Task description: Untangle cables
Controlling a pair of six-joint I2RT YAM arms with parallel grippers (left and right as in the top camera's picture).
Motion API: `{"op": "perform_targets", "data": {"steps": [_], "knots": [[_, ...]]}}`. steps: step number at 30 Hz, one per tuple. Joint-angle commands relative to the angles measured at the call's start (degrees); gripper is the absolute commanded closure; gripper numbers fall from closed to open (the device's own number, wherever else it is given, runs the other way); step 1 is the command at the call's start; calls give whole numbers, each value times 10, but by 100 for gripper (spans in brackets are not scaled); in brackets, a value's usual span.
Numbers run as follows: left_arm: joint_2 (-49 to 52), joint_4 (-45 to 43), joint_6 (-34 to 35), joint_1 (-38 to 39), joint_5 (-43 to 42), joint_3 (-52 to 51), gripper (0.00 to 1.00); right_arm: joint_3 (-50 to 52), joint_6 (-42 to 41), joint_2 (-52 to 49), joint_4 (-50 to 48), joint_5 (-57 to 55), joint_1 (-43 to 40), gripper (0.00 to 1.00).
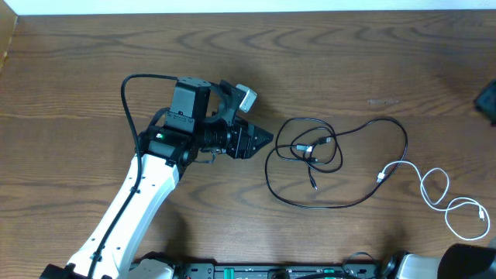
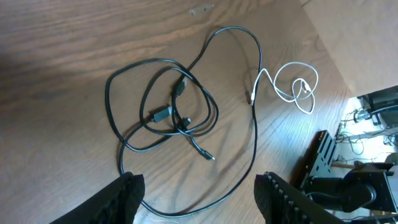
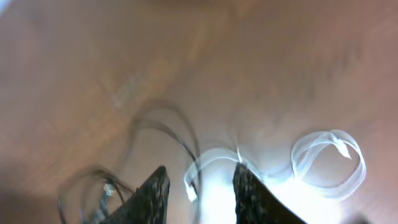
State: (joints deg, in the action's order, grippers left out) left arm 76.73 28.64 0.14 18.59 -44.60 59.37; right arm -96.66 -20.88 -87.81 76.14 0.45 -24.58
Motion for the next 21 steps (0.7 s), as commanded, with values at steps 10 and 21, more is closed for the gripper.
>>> {"op": "perform_targets", "data": {"steps": [10, 21], "knots": [[2, 40, 10, 1, 1, -3, 38, 190, -67, 41, -12, -74, 10, 70], [-4, 49, 10, 1, 1, -3, 38, 366, -111, 116, -108, -131, 10, 66]]}}
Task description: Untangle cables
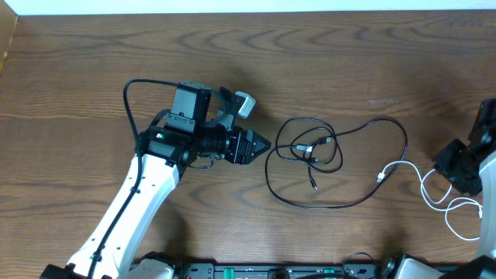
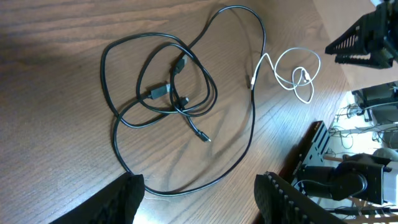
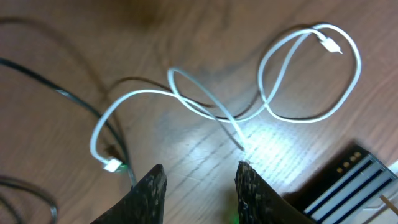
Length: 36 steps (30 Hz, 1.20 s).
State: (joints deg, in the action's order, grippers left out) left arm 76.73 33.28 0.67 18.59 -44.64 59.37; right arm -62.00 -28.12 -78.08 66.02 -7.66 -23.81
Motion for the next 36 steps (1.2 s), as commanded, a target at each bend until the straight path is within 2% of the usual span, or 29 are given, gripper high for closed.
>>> {"op": "perform_targets", "data": {"steps": [1, 13, 26, 29, 32, 33, 34, 35, 36], "knots": [[-4, 3, 4, 1, 1, -3, 38, 25, -48, 20, -8, -59, 2, 66], [-4, 6, -7, 1, 2, -3, 38, 101, -53, 20, -68, -72, 1, 63], [-4, 10, -11, 1, 2, -3, 38, 149, -52, 20, -121, -79, 1, 46], [-4, 16, -11, 1, 2, -3, 38, 179, -47, 20, -158, -76, 1, 43], [-4, 19, -21, 1, 2, -3, 38, 196, -12, 20, -198, -52, 1, 45], [-4, 21, -22, 1, 2, -3, 38, 198, 0, 20, -207, -39, 1, 48], [-4, 21, -22, 1, 2, -3, 38, 199, 17, 20, -219, -22, 1, 61], [-4, 22, -22, 1, 2, -3, 38, 199, 35, 20, -228, -4, 1, 75], [-4, 22, -22, 1, 2, -3, 38, 199, 52, 20, -238, 17, 1, 99]]}}
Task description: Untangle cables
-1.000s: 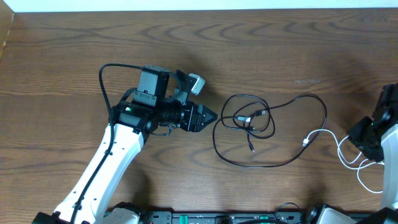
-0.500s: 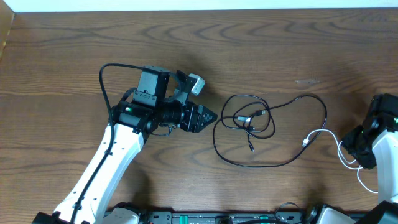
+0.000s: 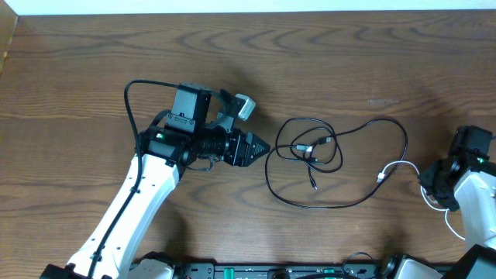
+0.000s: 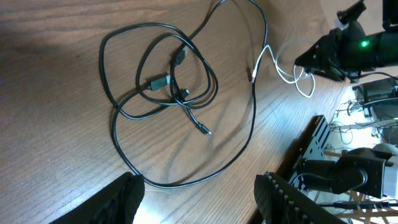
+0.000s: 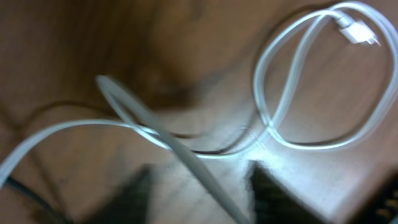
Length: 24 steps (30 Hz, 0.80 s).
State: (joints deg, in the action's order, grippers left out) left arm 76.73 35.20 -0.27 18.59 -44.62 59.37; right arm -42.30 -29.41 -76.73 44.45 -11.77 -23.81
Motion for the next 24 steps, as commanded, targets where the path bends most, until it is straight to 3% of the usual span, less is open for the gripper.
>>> {"op": "perform_targets", "data": {"steps": [1, 5, 6, 8, 12, 17, 24], "knots": [[-4, 3, -12, 1, 2, -3, 38, 2, 77, 6, -32, 80, 1, 99], [-4, 8, -12, 1, 2, -3, 38, 2, 145, 7, -66, 202, 1, 99], [-4, 9, -12, 1, 2, -3, 38, 2, 234, 8, -92, 334, 1, 99], [-4, 8, -12, 1, 2, -3, 38, 0, 318, 14, -117, 489, 1, 99], [-4, 11, -12, 1, 1, -3, 38, -14, 318, 41, -167, 647, 1, 99], [-4, 16, -12, 1, 2, -3, 38, -69, 262, 83, -151, 687, 4, 99], [-4, 16, -12, 1, 2, -3, 38, -191, 258, 136, 0, 655, 61, 99]]}}
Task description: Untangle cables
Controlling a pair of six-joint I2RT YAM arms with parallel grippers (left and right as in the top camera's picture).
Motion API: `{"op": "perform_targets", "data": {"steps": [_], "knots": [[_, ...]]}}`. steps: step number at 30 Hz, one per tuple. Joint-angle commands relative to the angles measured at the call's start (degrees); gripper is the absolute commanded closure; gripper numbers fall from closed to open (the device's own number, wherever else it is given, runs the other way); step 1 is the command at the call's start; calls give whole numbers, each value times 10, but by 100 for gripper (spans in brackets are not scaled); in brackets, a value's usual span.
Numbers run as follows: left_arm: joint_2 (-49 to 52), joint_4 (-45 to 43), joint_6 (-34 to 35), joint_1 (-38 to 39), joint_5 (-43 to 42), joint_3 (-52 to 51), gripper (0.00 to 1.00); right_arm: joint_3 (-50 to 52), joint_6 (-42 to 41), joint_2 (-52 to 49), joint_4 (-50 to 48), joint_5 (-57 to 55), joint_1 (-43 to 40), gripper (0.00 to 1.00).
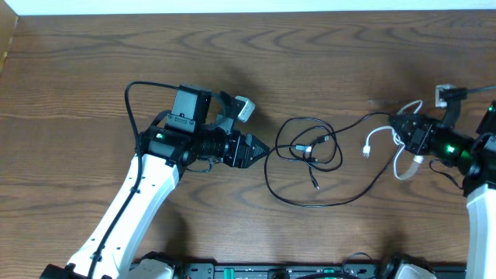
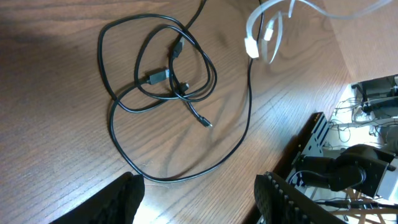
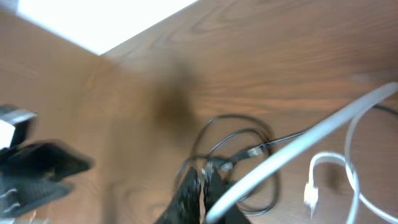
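A tangled black cable (image 1: 310, 151) lies mid-table, also seen in the left wrist view (image 2: 168, 81) and the right wrist view (image 3: 239, 152). My left gripper (image 1: 262, 147) hovers just left of it, open and empty (image 2: 199, 180). My right gripper (image 1: 403, 128) is shut on the white cable (image 1: 401, 164), with the strand running out from its closed fingers (image 3: 202, 186). The white cable (image 3: 311, 146) hangs lifted above the table, one plug (image 1: 367, 147) dangling near the black cable's right loop, which reaches up to the gripper. Its other end (image 1: 442, 94) sticks up at the far right.
The wooden table (image 1: 93, 70) ends at a white strip along the far side. The left arm's own black lead (image 1: 128, 101) loops behind its wrist. Off the table's near edge, equipment and rails (image 2: 348, 174) show in the left wrist view.
My right gripper was low over the white cable at the right front; now it is farther back and left, shut on the cable, which is lifted off the table. The left gripper has barely moved.
At first the right arm was barely in the overhead view and the white cable lay looped at the right front. Then the right gripper stood open over it, then close down on it. Now it holds the cable raised. The left gripper stayed open beside the black tangle.
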State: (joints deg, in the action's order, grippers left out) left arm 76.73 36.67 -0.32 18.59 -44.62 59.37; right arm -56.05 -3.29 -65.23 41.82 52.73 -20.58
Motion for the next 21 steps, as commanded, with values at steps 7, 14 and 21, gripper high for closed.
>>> {"op": "perform_targets", "data": {"steps": [7, 14, 21], "knots": [[-4, 2, -12, 1, 2, -3, 38, -233, -4, 34, 138, -74, 123, 99], [-4, 0, -17, 1, 3, -3, 38, -395, -14, 24, 264, -309, 158, 99], [-4, -19, -16, 1, 3, -3, 38, -448, -83, -19, 385, -537, 156, 99]]}}
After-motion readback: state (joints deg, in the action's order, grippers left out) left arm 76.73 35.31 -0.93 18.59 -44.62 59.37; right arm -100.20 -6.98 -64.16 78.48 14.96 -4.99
